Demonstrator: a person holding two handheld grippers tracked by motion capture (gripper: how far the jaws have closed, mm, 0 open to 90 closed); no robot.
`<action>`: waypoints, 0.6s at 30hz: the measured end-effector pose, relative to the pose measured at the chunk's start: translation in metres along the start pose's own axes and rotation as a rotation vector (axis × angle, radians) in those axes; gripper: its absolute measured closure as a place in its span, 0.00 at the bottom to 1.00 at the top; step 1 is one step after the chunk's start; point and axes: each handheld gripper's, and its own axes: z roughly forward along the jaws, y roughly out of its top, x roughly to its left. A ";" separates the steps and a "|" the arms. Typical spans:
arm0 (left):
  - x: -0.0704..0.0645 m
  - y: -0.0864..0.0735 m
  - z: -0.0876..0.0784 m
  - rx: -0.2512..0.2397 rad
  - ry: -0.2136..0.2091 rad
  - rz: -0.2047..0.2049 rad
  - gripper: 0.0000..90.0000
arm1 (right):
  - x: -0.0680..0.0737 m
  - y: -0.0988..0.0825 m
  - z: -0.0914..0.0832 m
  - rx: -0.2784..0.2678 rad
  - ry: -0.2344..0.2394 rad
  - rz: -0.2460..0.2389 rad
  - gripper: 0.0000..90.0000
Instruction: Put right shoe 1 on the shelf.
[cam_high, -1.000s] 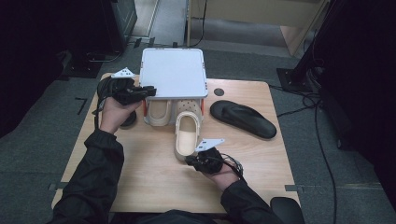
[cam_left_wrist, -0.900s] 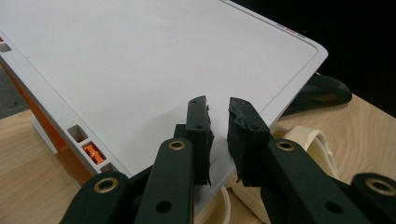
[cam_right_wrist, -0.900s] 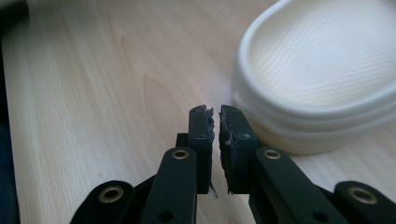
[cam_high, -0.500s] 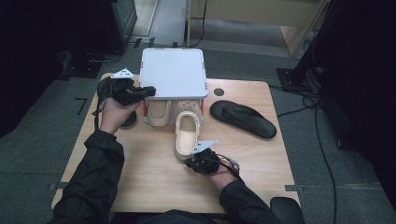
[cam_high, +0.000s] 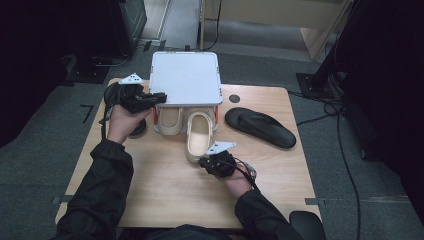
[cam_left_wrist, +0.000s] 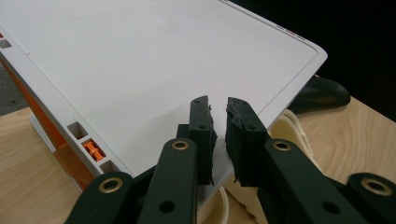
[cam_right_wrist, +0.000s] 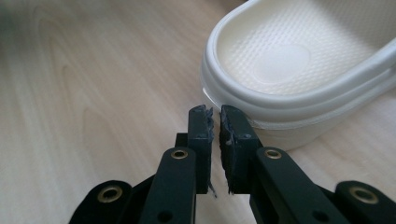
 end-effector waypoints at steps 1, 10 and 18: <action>0.000 0.000 0.000 -0.002 -0.001 -0.002 0.90 | -0.001 0.001 0.000 -0.009 -0.005 0.000 0.92; 0.001 0.000 0.000 -0.002 -0.003 -0.006 0.90 | -0.016 0.016 0.012 -0.020 -0.039 0.014 0.91; 0.001 0.000 0.000 -0.001 -0.003 -0.015 0.91 | -0.032 0.029 0.021 -0.034 -0.069 0.031 0.91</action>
